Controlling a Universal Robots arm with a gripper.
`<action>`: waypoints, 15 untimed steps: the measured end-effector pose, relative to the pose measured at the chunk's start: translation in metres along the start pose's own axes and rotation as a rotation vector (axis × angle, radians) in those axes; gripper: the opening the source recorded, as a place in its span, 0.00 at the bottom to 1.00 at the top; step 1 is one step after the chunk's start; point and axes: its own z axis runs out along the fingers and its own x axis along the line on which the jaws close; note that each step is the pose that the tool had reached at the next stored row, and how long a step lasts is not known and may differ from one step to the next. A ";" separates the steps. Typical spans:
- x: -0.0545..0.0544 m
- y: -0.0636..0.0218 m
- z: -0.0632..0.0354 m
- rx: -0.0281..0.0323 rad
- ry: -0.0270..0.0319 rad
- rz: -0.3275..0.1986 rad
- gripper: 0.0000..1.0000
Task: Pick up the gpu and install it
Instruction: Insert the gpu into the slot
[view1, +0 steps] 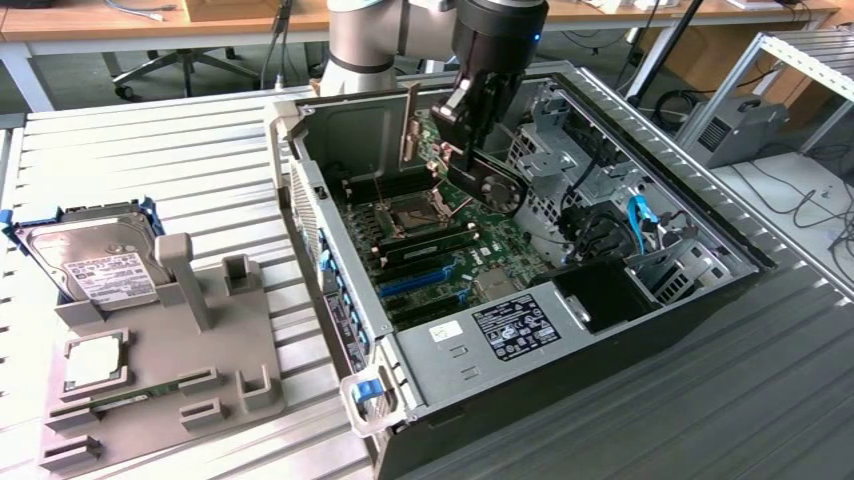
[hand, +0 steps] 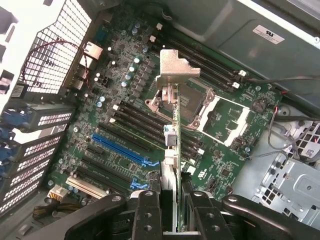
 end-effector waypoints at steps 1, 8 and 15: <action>0.000 0.0000 0.0000 -0.0001 -0.0001 -0.002 0.26; 0.000 0.0000 0.0000 -0.0003 -0.0006 -0.017 0.26; 0.000 0.0000 0.0000 -0.0006 -0.0011 -0.036 0.26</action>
